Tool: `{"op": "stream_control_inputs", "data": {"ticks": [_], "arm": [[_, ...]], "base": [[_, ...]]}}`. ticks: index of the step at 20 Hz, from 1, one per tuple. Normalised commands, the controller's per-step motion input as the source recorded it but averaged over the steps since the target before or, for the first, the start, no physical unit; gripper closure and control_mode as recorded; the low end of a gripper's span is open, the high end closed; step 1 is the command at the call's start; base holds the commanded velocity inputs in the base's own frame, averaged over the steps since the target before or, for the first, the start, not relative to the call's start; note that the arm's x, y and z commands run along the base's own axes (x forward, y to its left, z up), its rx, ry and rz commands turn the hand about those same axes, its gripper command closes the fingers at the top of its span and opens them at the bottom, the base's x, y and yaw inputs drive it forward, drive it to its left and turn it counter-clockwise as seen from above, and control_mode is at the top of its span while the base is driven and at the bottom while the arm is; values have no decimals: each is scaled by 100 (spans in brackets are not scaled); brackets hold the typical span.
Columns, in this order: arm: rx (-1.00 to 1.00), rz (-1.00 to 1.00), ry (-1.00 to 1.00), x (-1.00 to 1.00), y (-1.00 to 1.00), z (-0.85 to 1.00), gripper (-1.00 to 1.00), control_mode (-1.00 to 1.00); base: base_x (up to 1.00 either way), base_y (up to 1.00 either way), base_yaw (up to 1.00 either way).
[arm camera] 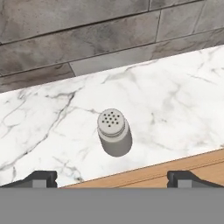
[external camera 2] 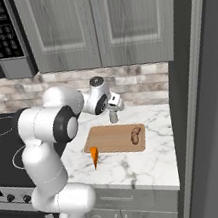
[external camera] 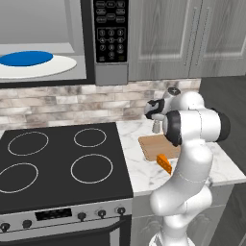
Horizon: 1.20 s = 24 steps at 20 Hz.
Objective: Retrieve the reheated potato from the microwave, then place the potato, cheese, and condiment on the cutting board.
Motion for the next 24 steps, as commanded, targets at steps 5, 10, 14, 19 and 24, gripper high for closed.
{"op": "stream_control_inputs", "data": {"ticks": [5, 10, 14, 19, 24], "arm": [[0, 0, 0, 26, -3, -14, -100, -100], [0, 0, 1, 18, 0, -14, -100, -100], [0, 0, 2, 21, 0, -14, -100, -100], [0, 0, 3, 16, 0, -14, -100, -100], [0, 0, 2, 9, 0, -14, -100, -100]], "base": [[0, 0, 0], [0, 0, 0], [0, 0, 0], [0, 0, 0], [0, 0, 0]]}}
